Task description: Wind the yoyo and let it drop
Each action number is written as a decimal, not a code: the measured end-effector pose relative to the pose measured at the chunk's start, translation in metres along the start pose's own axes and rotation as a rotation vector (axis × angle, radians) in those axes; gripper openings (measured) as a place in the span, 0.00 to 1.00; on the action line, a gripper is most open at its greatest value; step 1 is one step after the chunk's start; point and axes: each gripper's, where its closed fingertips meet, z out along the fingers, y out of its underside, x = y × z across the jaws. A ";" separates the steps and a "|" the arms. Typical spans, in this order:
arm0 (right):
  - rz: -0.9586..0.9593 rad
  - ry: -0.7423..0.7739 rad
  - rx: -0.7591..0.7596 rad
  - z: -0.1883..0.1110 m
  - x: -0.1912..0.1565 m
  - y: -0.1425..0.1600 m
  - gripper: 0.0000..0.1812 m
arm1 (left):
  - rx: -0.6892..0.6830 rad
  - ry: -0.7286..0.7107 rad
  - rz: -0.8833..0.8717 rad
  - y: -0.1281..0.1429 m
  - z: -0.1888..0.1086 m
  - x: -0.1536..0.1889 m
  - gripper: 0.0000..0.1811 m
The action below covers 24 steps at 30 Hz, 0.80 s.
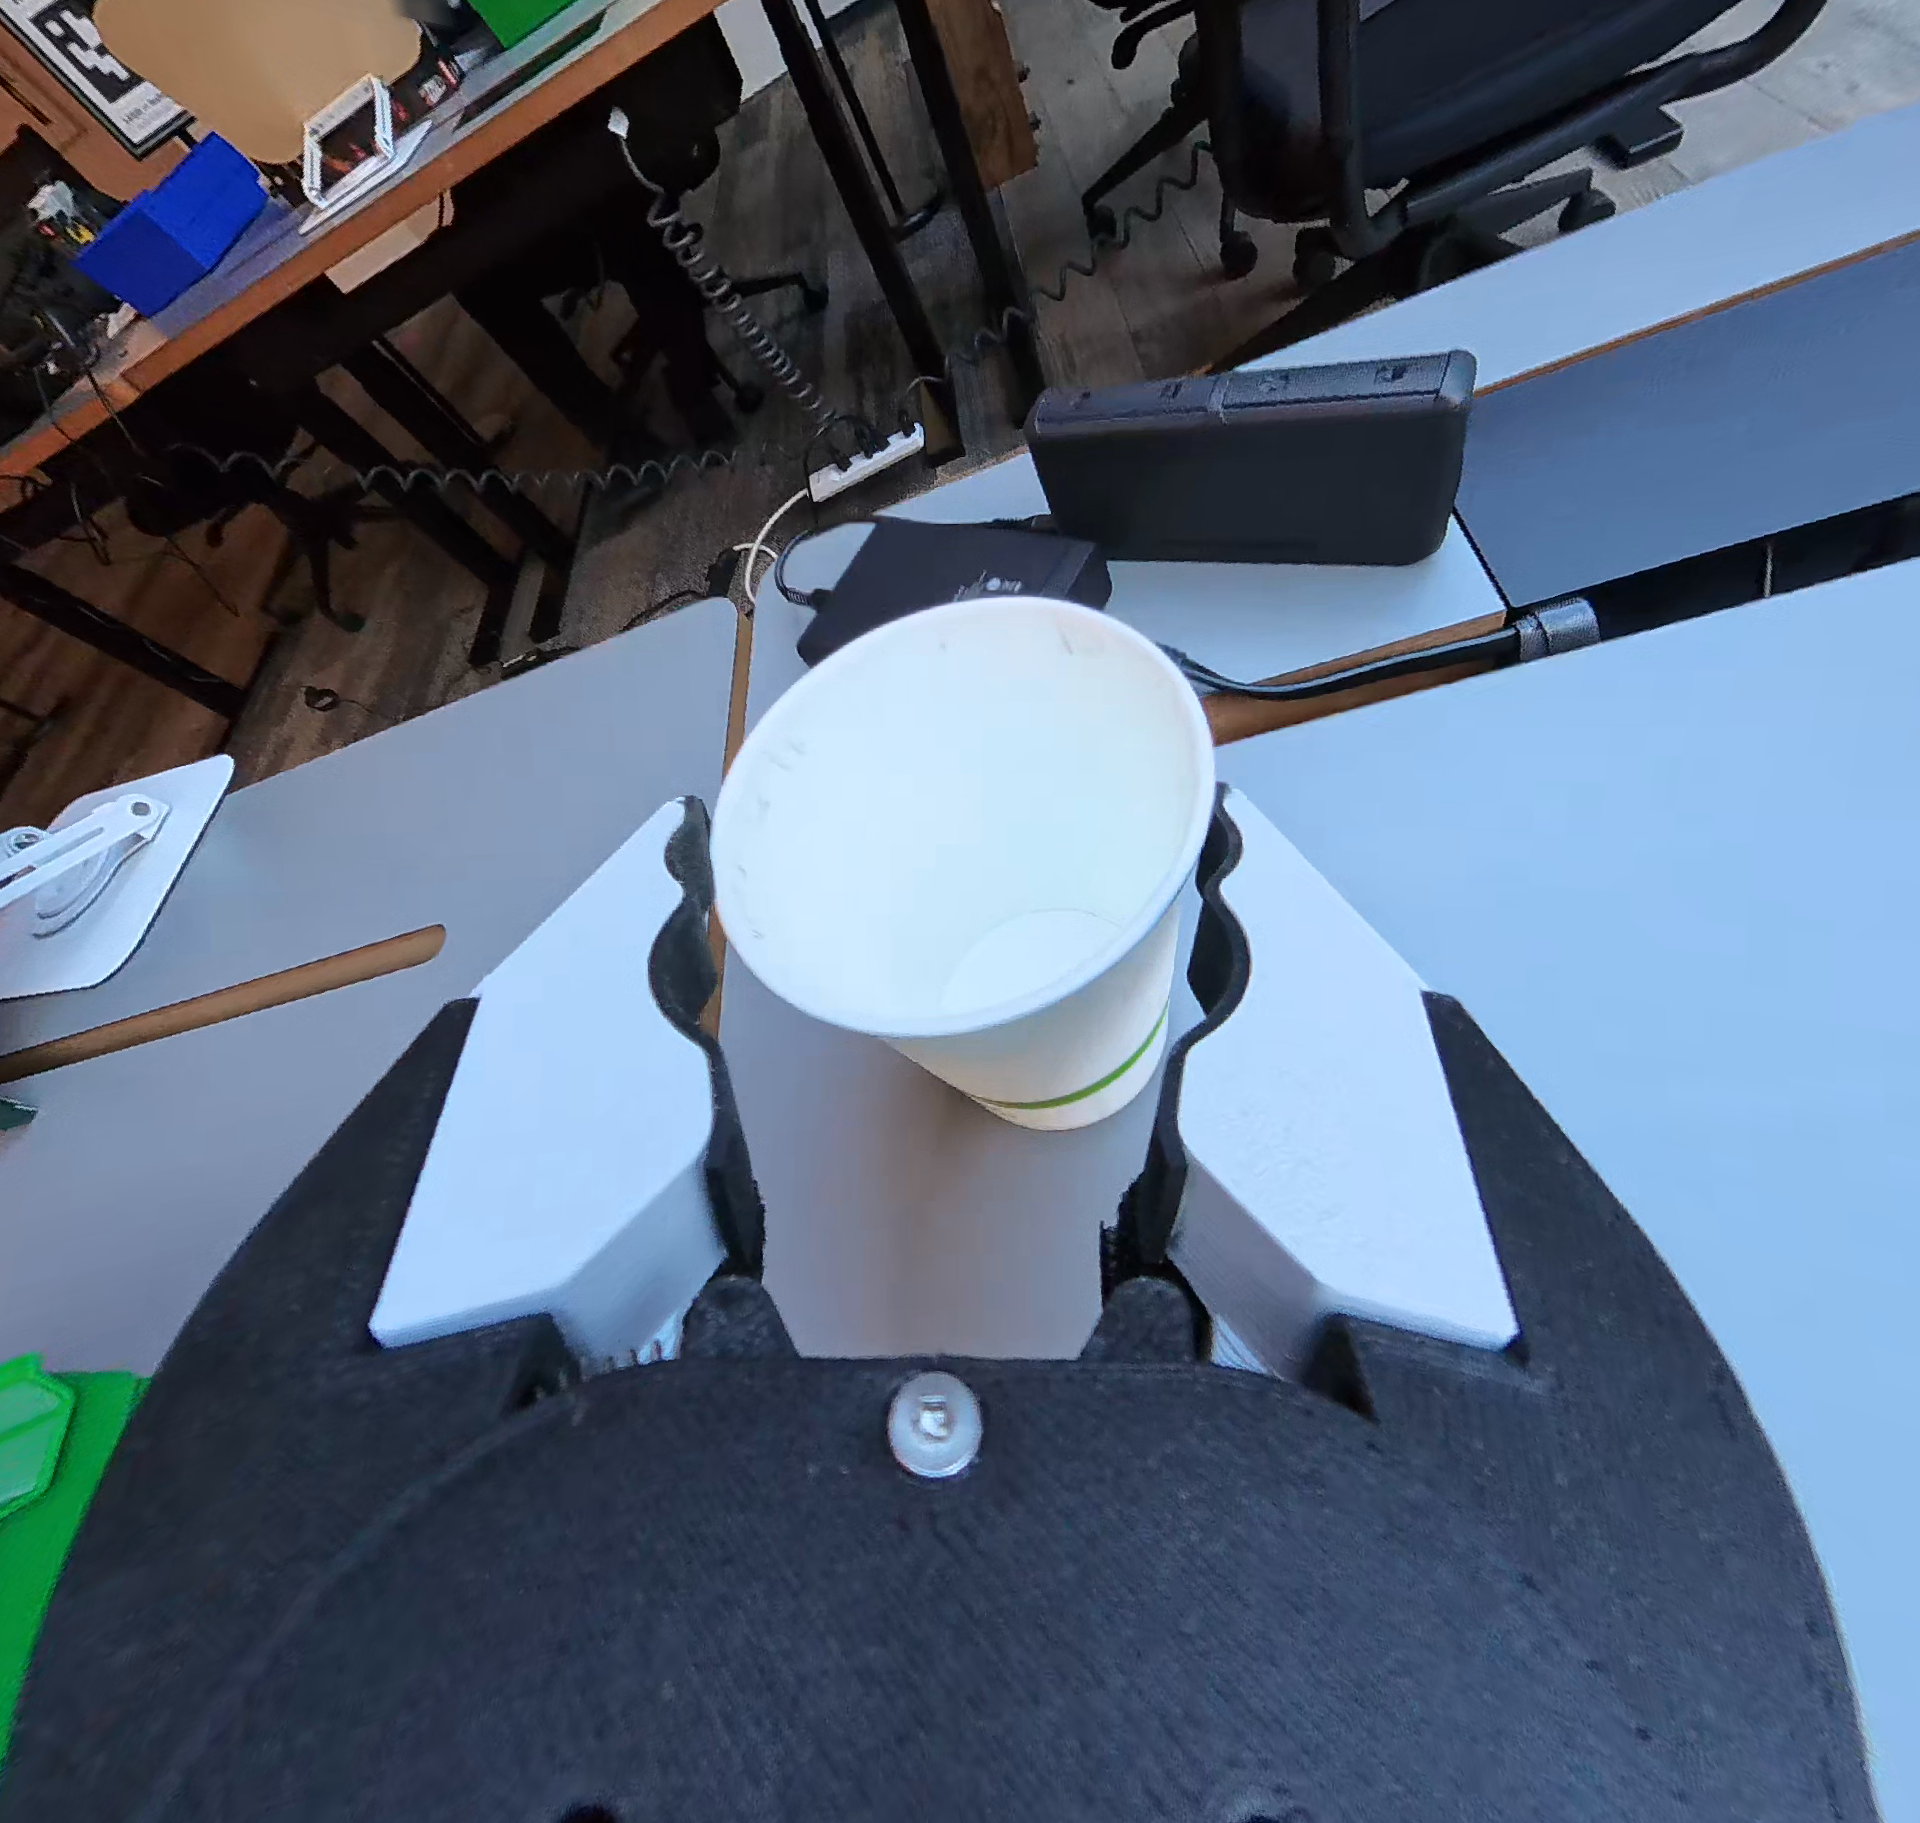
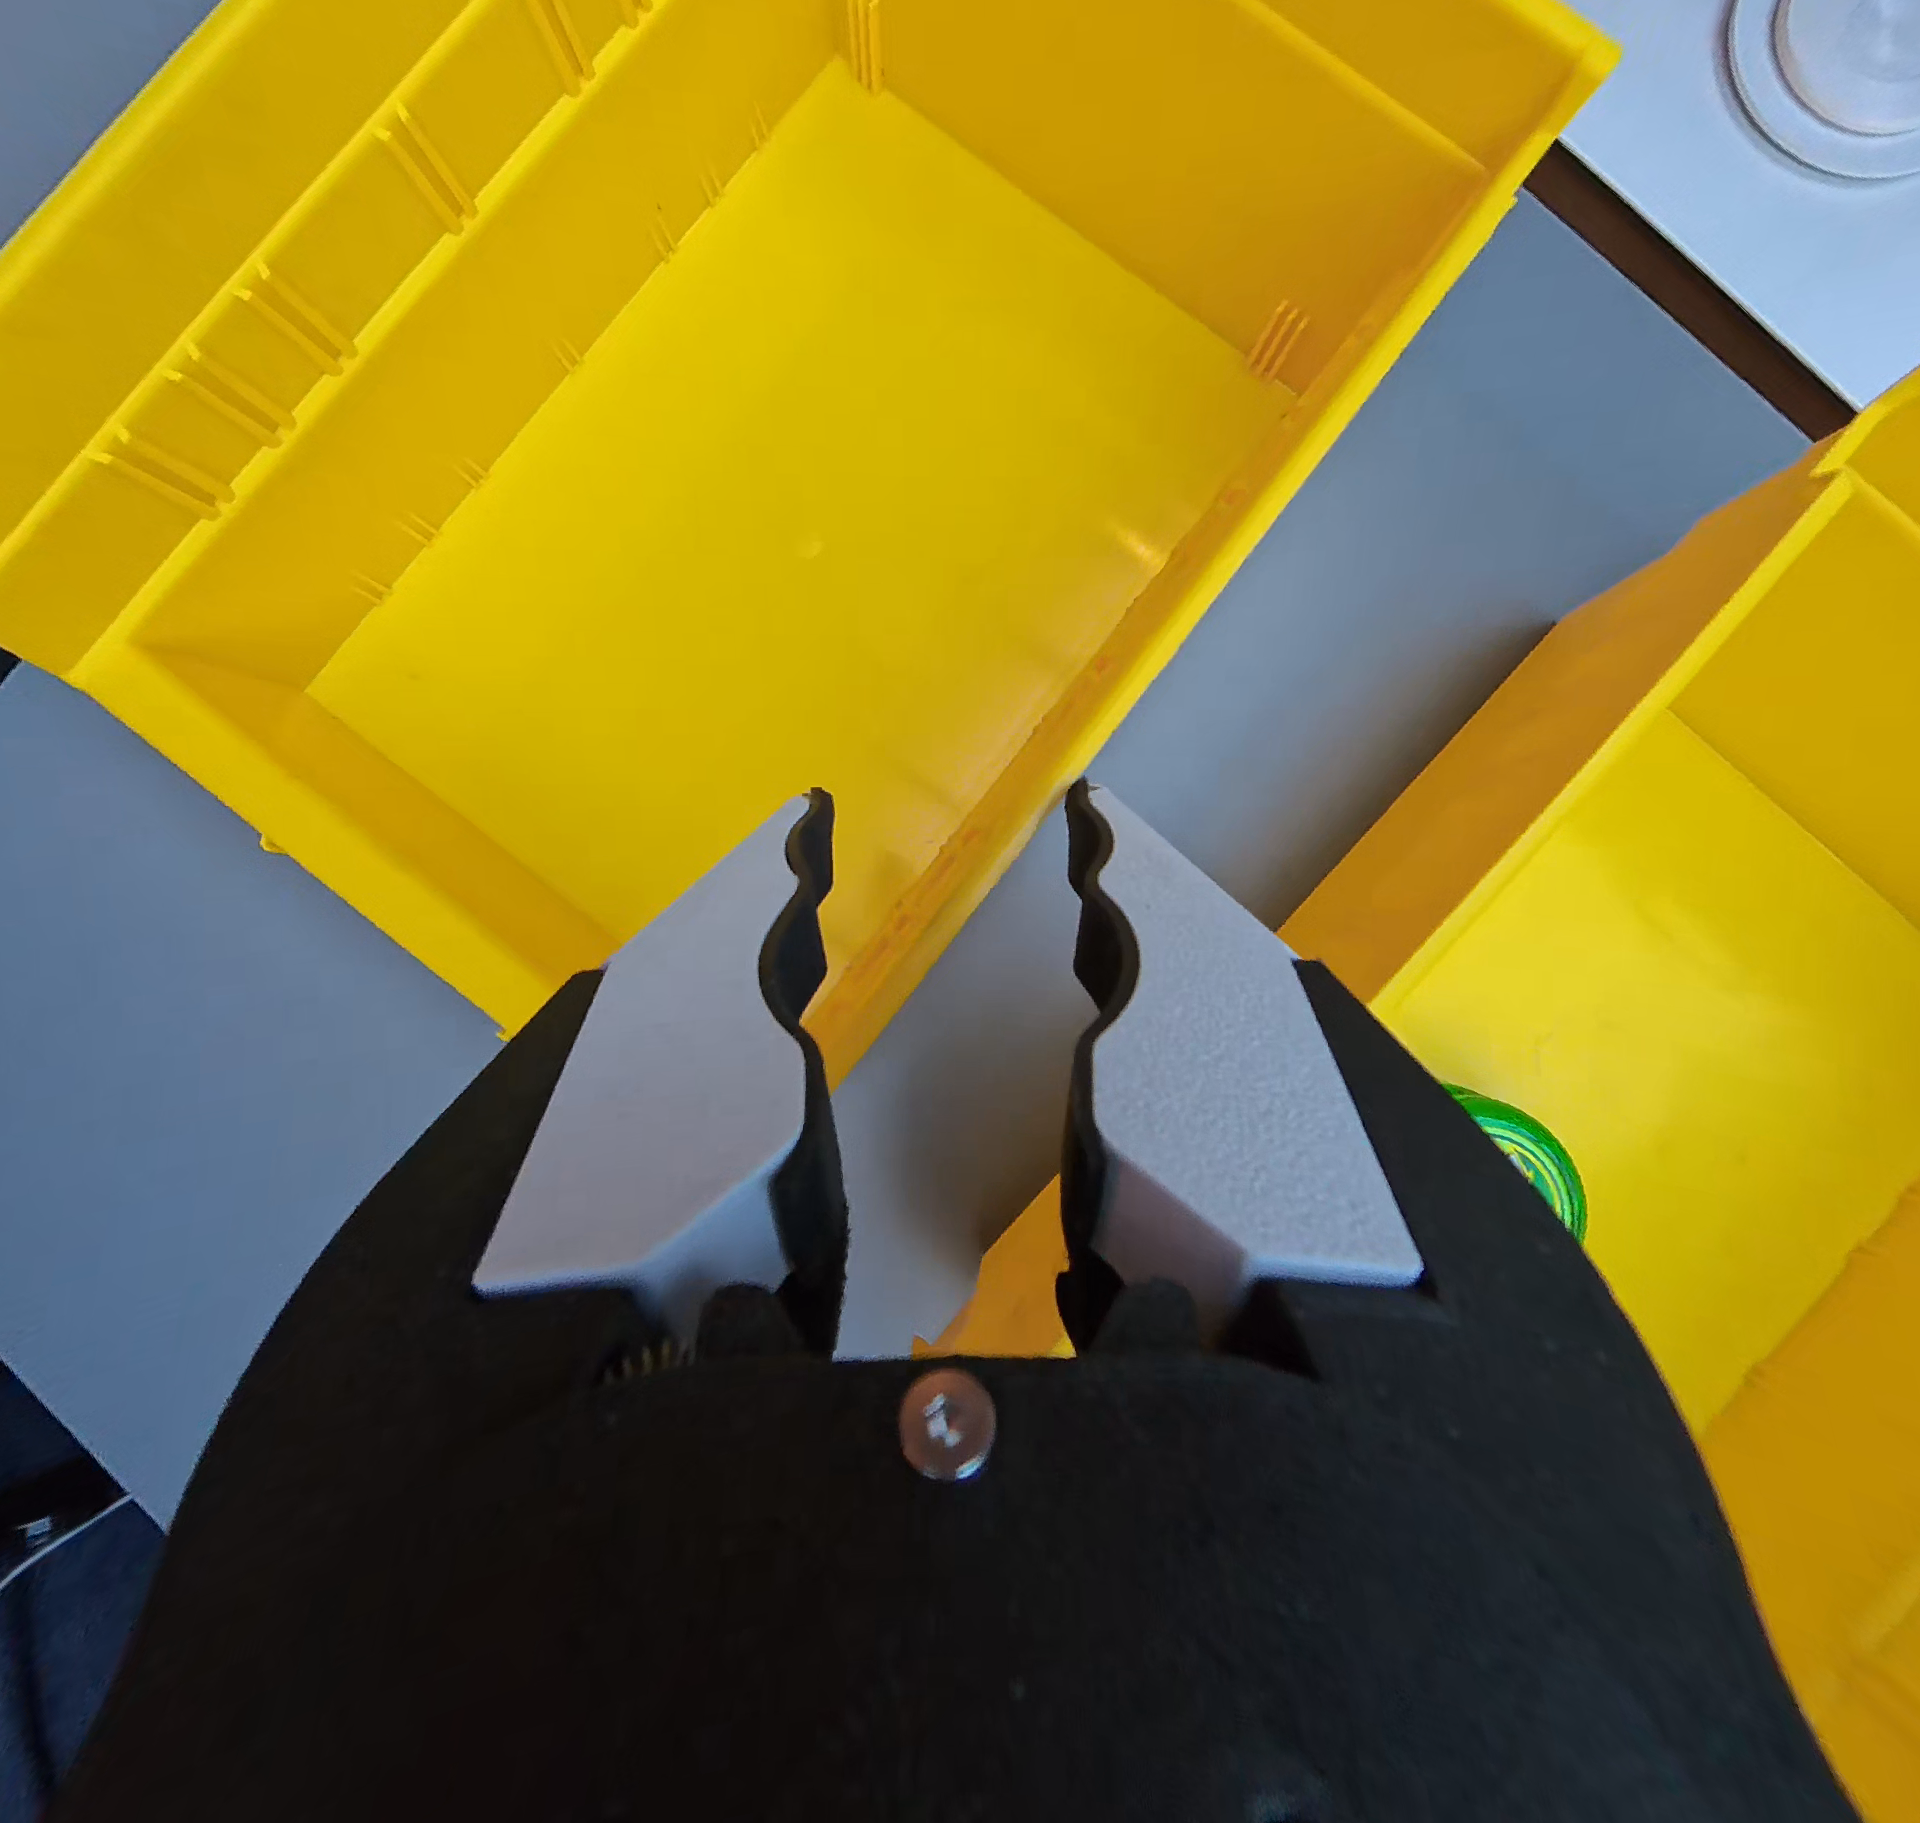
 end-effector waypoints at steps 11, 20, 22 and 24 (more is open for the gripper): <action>0.007 0.010 0.005 -0.006 0.000 0.002 0.25 | 0.031 -0.027 -0.047 0.012 -0.006 -0.007 0.51; 0.064 -0.028 0.005 -0.012 0.005 -0.014 0.29 | 0.138 -0.018 -0.189 -0.020 -0.082 -0.001 0.67; 0.102 -0.007 -0.017 -0.013 0.018 -0.028 0.33 | 0.223 0.058 -0.250 -0.040 -0.127 0.024 0.65; 0.171 -0.003 -0.043 -0.004 0.031 -0.040 0.36 | 0.239 0.165 -0.315 -0.050 -0.169 0.065 0.63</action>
